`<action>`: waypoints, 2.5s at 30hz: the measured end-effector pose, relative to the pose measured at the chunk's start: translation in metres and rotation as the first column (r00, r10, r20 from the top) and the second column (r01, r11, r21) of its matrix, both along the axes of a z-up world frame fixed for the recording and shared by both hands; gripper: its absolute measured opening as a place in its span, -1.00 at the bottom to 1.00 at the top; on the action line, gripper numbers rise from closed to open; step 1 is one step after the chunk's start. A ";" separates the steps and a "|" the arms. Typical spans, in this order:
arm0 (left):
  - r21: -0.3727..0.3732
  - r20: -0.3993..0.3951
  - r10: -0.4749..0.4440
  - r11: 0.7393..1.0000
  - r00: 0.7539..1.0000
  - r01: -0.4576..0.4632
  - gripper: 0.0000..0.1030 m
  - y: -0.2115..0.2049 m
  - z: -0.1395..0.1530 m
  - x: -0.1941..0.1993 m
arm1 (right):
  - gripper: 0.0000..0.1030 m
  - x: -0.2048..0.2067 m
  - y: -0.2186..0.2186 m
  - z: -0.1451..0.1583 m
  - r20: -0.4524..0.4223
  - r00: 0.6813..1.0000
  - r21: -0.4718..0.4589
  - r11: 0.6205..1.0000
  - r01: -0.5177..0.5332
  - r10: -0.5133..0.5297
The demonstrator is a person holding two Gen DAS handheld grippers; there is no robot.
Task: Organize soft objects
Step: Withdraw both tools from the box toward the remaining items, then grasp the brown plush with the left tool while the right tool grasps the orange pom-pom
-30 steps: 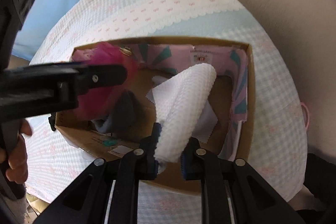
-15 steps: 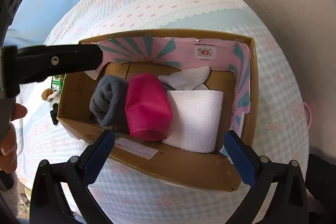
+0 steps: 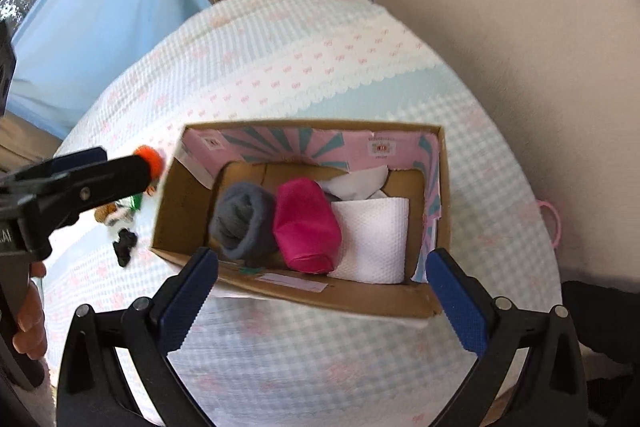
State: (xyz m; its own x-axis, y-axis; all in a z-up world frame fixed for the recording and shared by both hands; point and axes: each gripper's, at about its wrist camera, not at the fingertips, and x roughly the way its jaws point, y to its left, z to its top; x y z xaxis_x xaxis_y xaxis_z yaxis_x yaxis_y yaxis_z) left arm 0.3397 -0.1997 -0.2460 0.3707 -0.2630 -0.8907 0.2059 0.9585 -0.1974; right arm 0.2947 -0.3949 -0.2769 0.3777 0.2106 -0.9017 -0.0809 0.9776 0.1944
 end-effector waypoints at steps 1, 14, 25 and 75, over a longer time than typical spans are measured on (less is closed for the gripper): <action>-0.006 0.017 0.002 1.000 1.000 -0.002 0.99 0.008 0.010 -0.008 | 1.00 -0.004 0.004 0.009 0.013 1.000 -0.004 1.000 0.005 -0.004; -0.011 0.162 0.037 0.999 0.986 -0.036 0.99 0.110 0.098 -0.091 | 1.00 -0.060 0.080 0.125 0.190 0.981 -0.034 0.998 0.051 -0.043; -0.022 0.235 0.131 0.991 0.963 -0.130 0.99 0.229 0.127 -0.165 | 1.00 -0.116 0.168 0.164 0.291 0.956 -0.058 0.997 0.049 -0.030; -0.078 -0.085 0.491 0.864 0.867 -0.497 0.91 0.404 -0.113 -0.047 | 1.00 0.087 0.370 -0.037 0.028 0.986 0.010 0.987 -0.163 0.163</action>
State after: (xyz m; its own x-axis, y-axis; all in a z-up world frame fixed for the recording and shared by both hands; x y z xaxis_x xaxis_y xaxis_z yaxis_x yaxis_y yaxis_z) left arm 0.2931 0.2039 -0.3592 0.4203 -0.1430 -0.8961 -0.3052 0.9077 -0.2880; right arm 0.3821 -0.0250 -0.3138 0.3612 0.2821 -0.8888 -0.2443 0.9485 0.2018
